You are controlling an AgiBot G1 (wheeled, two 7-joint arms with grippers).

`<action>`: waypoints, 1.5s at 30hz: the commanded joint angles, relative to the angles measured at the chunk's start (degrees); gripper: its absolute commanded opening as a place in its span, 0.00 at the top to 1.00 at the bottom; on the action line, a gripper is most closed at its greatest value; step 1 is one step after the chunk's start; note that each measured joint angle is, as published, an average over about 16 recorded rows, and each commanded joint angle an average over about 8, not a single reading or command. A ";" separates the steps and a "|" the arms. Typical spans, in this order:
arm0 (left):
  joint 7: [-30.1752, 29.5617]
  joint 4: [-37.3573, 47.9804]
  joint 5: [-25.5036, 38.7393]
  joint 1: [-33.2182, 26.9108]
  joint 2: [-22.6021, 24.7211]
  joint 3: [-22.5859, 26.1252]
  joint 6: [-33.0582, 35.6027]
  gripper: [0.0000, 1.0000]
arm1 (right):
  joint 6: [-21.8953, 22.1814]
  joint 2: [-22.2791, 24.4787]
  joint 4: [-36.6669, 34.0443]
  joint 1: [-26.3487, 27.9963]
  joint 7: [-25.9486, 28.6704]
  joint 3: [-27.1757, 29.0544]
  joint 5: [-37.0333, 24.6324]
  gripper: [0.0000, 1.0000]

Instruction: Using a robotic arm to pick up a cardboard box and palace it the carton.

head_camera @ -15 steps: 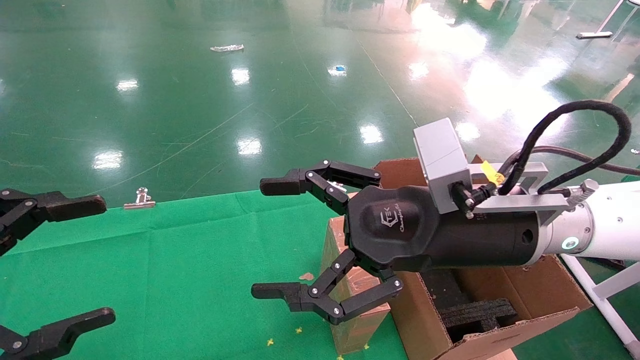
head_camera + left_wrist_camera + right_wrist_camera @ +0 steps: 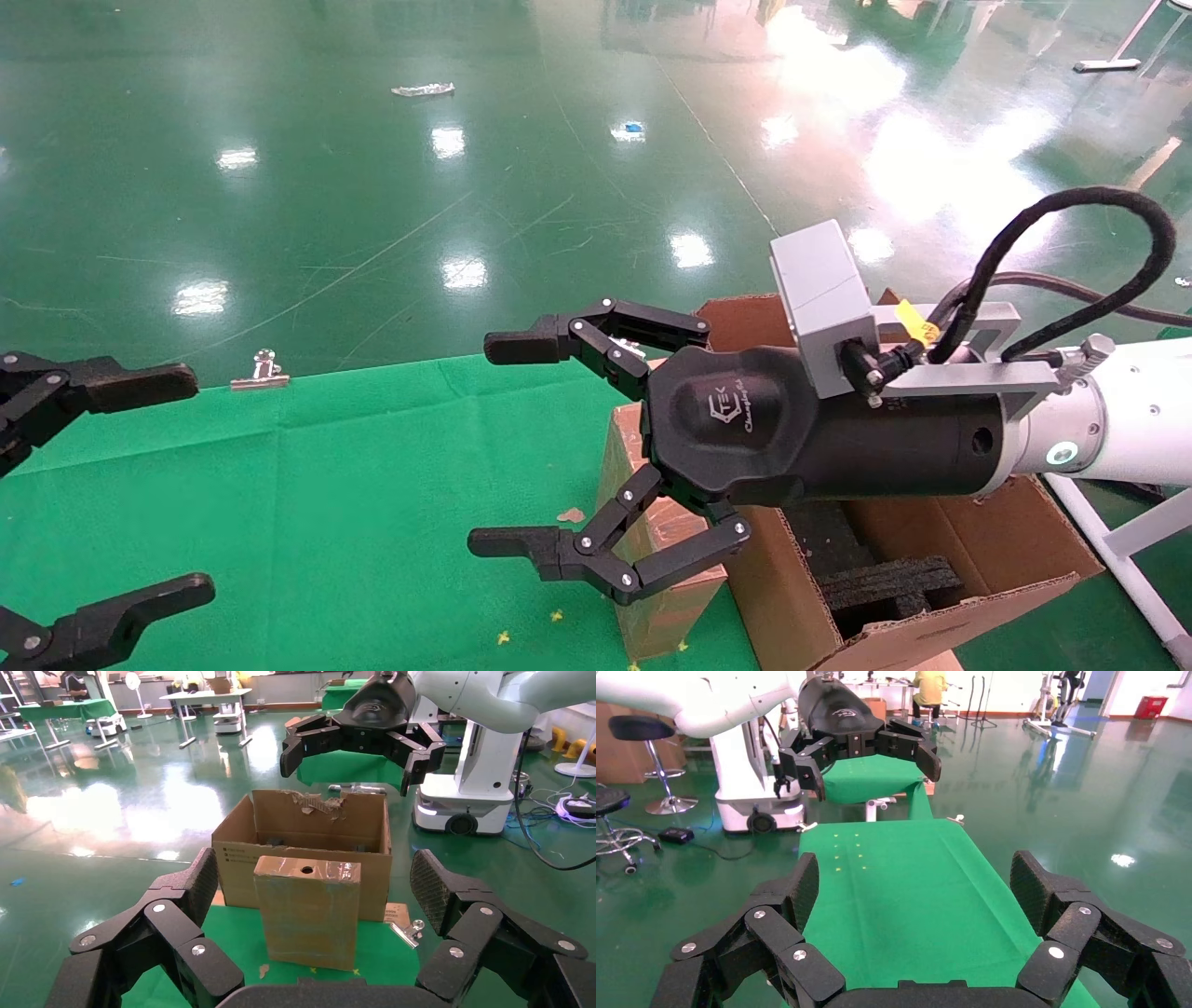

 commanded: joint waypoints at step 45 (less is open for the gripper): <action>0.11 0.05 -0.12 -0.07 -0.06 0.19 -0.05 0.00 | -5.06 -12.03 4.12 57.18 23.88 -60.27 -44.45 0.00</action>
